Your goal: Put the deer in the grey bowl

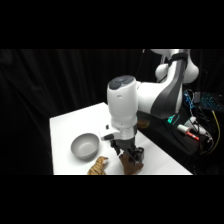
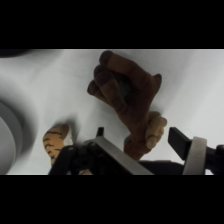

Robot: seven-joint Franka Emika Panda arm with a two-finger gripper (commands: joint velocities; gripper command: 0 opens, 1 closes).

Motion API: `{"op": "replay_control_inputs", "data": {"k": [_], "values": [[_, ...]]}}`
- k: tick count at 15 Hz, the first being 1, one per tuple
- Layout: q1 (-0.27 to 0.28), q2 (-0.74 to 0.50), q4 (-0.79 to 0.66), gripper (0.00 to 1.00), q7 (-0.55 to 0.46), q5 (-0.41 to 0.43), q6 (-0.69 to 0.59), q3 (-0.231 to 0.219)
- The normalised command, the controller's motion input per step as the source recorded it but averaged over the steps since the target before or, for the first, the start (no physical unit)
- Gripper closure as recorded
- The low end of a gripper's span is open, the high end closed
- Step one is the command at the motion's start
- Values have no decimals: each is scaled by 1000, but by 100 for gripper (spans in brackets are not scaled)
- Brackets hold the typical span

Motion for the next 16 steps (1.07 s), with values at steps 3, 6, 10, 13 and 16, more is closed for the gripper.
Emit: {"op": "replay_control_inputs", "data": {"k": [3, 6, 10, 13, 16], "values": [[-8, 279, 196, 0, -99, 41, 136, 79], [-12, 232, 120, 0, -112, 35, 161, 63], [-36, 193, 85, 0, -142, 40, 158, 66], [-41, 129, 72, 32, -147, 18, 118, 74], [-28, 68, 58, 59, -134, -19, 83, 68]]}}
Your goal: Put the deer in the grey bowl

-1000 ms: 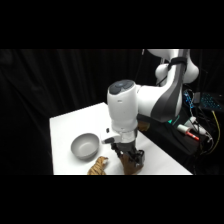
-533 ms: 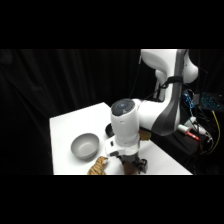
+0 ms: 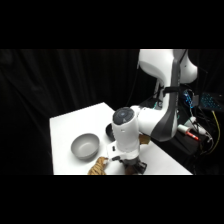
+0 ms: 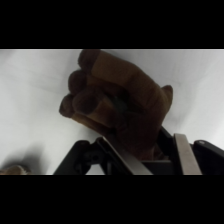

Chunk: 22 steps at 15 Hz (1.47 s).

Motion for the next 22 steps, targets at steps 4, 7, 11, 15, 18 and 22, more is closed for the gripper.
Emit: {"op": "replay_control_inputs", "data": {"k": [4, 7, 11, 15, 18, 22], "values": [[-29, 33, 51, 90, -109, -29, 39, 54], [-16, -81, 24, 96, -22, -34, -120, 14], [-19, -300, -19, 97, 41, 3, -343, 16], [-28, -447, 11, 96, 30, 25, -437, 7], [-33, -300, 131, 96, 12, -55, -327, -74], [-72, -95, 204, 96, 8, -165, -169, -140]]}}
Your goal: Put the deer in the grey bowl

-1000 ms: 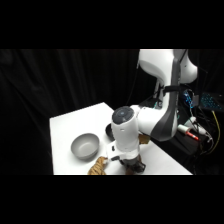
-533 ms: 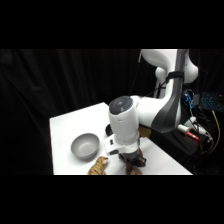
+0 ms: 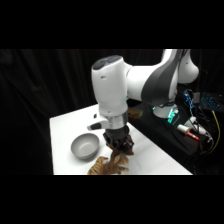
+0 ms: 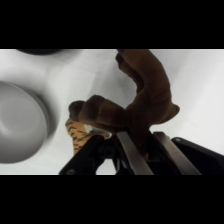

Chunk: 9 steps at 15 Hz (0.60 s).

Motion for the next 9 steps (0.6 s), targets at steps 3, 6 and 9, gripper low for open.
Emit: {"op": "replay_control_inputs", "data": {"k": [3, 6, 9], "values": [[-117, 38, 257, 96, -11, -181, -18, -141], [-107, 114, 326, 96, 1, -147, -6, -105], [-70, 174, 366, 96, 25, -131, -13, -65]]}}
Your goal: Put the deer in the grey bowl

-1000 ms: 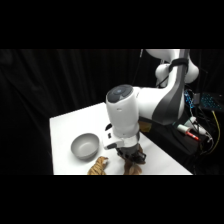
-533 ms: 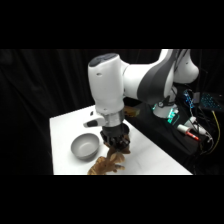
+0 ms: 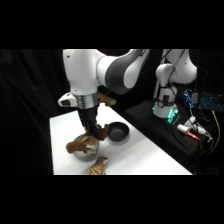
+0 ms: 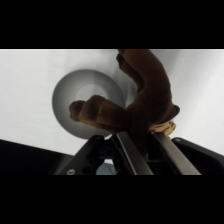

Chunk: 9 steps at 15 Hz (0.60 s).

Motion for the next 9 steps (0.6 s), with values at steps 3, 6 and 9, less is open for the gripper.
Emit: {"op": "replay_control_inputs", "data": {"k": [3, 6, 9], "values": [[-31, 217, 328, 96, 50, -122, -3, -36], [-41, 232, 244, 96, 45, -81, 33, -24], [-58, 211, 171, 96, 29, -59, 87, -23]]}}
